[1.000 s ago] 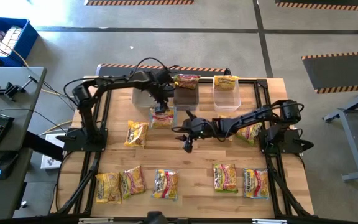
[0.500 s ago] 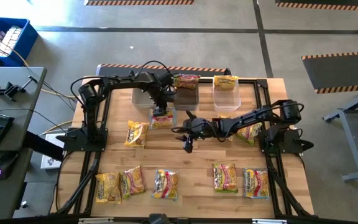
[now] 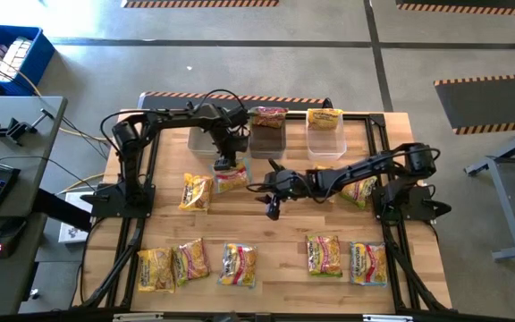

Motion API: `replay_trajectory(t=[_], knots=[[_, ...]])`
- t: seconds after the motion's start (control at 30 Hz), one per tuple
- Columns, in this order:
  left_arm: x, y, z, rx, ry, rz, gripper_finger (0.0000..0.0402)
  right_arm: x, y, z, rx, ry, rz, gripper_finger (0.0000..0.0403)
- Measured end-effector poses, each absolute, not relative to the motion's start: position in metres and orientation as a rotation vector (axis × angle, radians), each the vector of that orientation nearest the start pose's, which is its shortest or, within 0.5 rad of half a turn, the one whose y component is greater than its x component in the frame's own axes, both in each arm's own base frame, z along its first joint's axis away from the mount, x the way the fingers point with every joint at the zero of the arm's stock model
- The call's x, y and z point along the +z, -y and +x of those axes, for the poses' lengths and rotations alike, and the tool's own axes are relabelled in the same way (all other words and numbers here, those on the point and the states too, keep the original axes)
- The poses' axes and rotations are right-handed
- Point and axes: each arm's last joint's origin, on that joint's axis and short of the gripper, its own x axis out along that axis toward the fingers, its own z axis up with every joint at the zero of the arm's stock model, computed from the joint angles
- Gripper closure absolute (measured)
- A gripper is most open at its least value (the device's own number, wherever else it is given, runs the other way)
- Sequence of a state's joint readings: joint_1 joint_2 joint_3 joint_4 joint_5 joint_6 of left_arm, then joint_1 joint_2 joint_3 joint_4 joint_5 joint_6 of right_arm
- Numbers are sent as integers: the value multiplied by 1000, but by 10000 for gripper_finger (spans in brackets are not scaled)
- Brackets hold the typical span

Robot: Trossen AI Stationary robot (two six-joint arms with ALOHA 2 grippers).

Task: Sort Maruchan noodles
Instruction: Put the blue noodle pack into the gray bin

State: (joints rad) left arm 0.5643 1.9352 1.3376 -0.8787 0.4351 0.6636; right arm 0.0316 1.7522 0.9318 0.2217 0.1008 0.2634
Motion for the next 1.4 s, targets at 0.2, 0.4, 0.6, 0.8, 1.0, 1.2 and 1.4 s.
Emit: replay_trajectory(t=[0.2,0.4,0.6,0.8,1.0,1.2,1.4], knots=[[190,-168,313,-307,-1184,-103,399,177,9,349,-205,-601,255,249],[214,-148,317,-313,-1126,-55,401,153,19,339,-128,-377,396,233],[227,-128,323,-339,-1074,0,401,142,22,324,-136,-280,430,164],[234,-115,332,-343,-1023,27,401,147,24,328,-147,-258,379,107],[235,-107,336,-352,-1003,40,401,145,29,326,-212,-277,323,103],[235,-106,338,-354,-998,43,401,137,31,328,-183,-306,318,103],[237,-107,341,-331,-963,40,401,131,32,334,-107,-236,380,103]])
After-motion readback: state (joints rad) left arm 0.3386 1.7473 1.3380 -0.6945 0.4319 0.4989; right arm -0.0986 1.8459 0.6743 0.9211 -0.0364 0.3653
